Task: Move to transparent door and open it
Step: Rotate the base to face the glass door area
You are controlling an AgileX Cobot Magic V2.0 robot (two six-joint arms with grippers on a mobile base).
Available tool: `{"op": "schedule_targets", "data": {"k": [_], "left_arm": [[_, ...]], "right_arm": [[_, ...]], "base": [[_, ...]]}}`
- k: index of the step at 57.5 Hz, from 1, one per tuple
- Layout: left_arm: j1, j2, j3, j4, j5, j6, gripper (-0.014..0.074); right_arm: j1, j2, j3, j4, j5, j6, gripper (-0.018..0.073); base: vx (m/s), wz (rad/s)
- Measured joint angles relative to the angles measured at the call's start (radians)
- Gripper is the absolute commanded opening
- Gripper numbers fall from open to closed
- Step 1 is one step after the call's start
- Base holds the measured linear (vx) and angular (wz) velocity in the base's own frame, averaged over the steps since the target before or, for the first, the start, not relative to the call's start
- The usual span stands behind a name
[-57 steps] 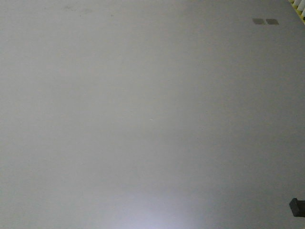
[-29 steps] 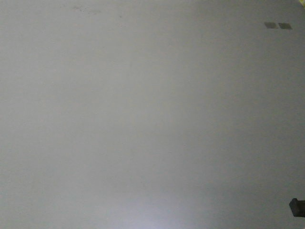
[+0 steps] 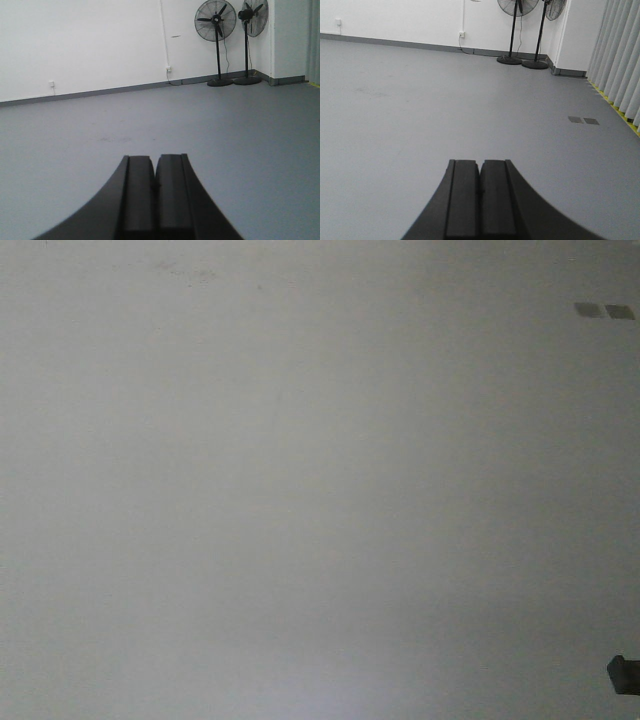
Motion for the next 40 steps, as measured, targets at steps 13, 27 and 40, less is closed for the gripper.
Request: {"op": "schedule_targets", "data": {"k": [13, 27, 40], "left_arm": [[0.0, 0.0, 0.0, 0.0, 0.0, 0.0, -0.0006], [0.0, 0.0, 0.0, 0.0, 0.0, 0.0, -0.0006], [0.0, 0.0, 0.0, 0.0, 0.0, 0.0, -0.0006]], "right_arm": [[0.0, 0.0, 0.0, 0.0, 0.0, 0.0, -0.0006], [0.0, 0.0, 0.0, 0.0, 0.0, 0.0, -0.0006], [0.0, 0.0, 0.0, 0.0, 0.0, 0.0, -0.0006]], "base": [[0.46, 0.08], [0.52, 0.26], [0.57, 0.3]]}}
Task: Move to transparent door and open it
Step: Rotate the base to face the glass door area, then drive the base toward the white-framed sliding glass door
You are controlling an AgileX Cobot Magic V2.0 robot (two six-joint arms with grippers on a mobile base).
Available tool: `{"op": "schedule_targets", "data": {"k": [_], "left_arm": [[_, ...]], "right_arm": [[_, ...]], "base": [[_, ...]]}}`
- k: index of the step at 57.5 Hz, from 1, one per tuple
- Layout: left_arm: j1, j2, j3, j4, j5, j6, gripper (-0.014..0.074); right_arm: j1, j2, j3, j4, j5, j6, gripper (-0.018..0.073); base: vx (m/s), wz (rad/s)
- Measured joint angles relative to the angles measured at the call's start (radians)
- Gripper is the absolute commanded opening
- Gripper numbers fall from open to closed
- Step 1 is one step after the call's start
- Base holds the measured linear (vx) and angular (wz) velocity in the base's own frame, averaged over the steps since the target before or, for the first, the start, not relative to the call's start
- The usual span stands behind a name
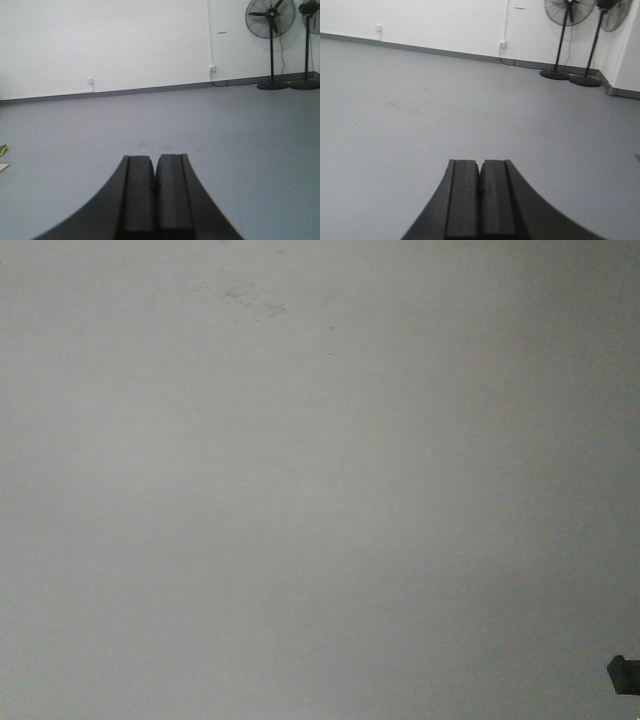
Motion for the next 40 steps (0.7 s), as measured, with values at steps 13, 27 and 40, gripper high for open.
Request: {"op": "schedule_targets", "data": {"k": [13, 27, 40], "left_arm": [[0.0, 0.0, 0.0, 0.0, 0.0, 0.0, -0.0006], [0.0, 0.0, 0.0, 0.0, 0.0, 0.0, -0.0006], [0.0, 0.0, 0.0, 0.0, 0.0, 0.0, -0.0006]], "right_arm": [[0.0, 0.0, 0.001, 0.0, 0.0, 0.0, -0.0006], [0.0, 0.0, 0.001, 0.0, 0.0, 0.0, -0.0006], [0.0, 0.0, 0.001, 0.0, 0.0, 0.0, -0.0006]], "base": [[0.61, 0.3], [0.62, 0.35], [0.65, 0.48]]}}
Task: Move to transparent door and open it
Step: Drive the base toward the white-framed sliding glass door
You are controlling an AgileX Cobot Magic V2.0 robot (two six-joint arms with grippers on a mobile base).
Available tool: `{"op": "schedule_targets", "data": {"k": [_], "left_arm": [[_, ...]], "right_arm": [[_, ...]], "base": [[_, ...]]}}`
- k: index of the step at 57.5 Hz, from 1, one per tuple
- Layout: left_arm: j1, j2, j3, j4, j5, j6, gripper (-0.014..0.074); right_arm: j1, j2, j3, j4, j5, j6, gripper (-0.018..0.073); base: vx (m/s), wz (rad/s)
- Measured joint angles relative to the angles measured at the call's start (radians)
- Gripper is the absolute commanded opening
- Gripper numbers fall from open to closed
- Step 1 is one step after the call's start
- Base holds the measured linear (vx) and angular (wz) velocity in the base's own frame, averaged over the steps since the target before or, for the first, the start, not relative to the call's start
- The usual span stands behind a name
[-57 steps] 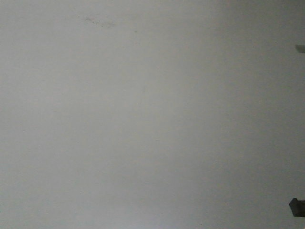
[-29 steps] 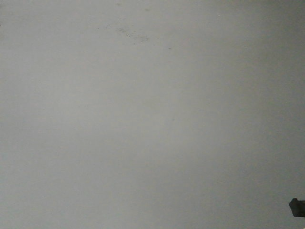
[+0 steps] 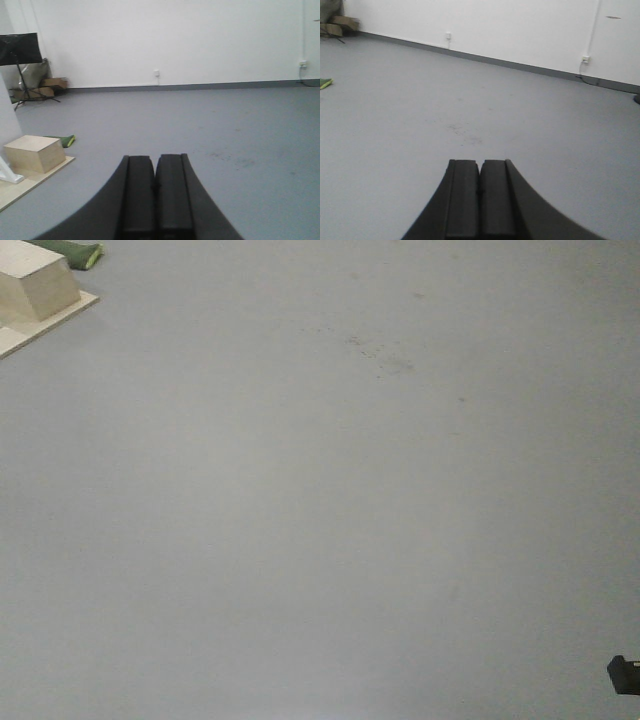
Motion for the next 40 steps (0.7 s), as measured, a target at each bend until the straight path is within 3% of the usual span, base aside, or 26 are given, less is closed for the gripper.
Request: {"op": "schedule_targets", "data": {"k": [40], "left_arm": [[0.0, 0.0, 0.0, 0.0, -0.001, 0.0, -0.0006]], "right_arm": [[0.0, 0.0, 0.0, 0.0, 0.0, 0.0, -0.0006]], "base": [[0.68, 0.53]]}}
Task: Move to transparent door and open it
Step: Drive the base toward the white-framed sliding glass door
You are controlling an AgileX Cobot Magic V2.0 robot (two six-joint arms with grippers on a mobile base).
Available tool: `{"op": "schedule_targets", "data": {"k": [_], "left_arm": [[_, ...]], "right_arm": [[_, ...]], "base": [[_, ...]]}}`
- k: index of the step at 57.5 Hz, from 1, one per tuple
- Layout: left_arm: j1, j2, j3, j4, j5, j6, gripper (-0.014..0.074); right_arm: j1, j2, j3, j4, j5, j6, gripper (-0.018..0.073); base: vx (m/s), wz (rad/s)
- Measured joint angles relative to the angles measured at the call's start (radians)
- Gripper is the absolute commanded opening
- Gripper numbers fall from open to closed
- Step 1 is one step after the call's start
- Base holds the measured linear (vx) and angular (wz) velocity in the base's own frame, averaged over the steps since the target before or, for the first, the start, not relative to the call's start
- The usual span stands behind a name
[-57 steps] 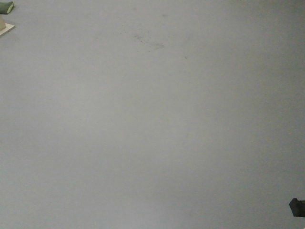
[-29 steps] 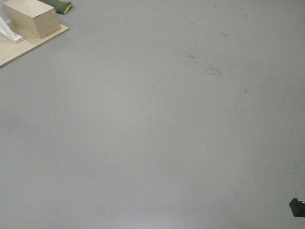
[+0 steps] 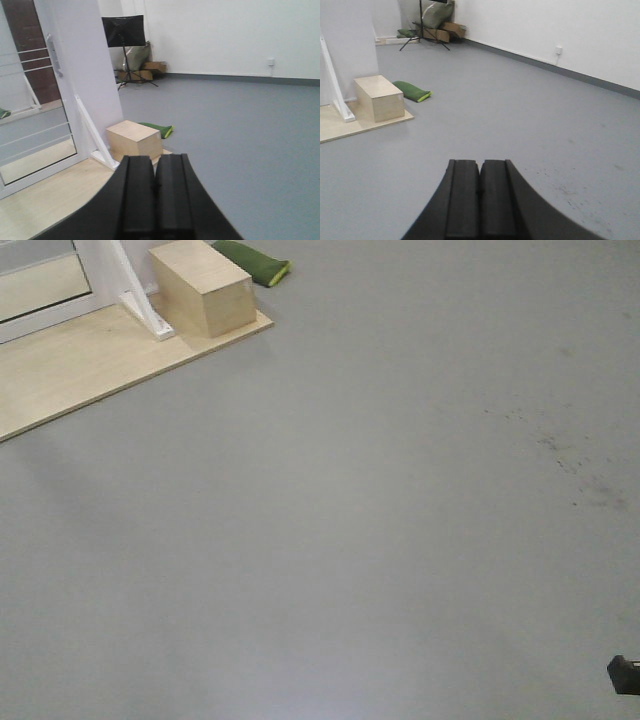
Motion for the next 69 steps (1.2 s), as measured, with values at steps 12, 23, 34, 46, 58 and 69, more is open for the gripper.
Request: {"op": "schedule_targets", "data": {"k": [12, 23, 34, 46, 58, 69], "left_arm": [[0.0, 0.0, 0.0, 0.0, 0.0, 0.0, -0.0006], [0.0, 0.0, 0.0, 0.0, 0.0, 0.0, -0.0006], [0.0, 0.0, 0.0, 0.0, 0.0, 0.0, -0.0006], [0.0, 0.0, 0.0, 0.0, 0.0, 0.0, -0.0006], [0.0, 0.0, 0.0, 0.0, 0.0, 0.0, -0.0006], [0.0, 0.0, 0.0, 0.0, 0.0, 0.0, -0.0006]], "right_arm": [[0.0, 0.0, 0.0, 0.0, 0.0, 0.0, -0.0006], [0.0, 0.0, 0.0, 0.0, 0.0, 0.0, -0.0006], [0.0, 0.0, 0.0, 0.0, 0.0, 0.0, -0.0006], [0.0, 0.0, 0.0, 0.0, 0.0, 0.0, -0.0006], [0.0, 0.0, 0.0, 0.0, 0.0, 0.0, -0.0006], [0.0, 0.0, 0.0, 0.0, 0.0, 0.0, -0.0006]], "base": [[0.67, 0.45], [0.66, 0.42], [0.67, 0.4], [0.69, 0.46], [0.68, 0.39], [0.66, 0.27]]}}
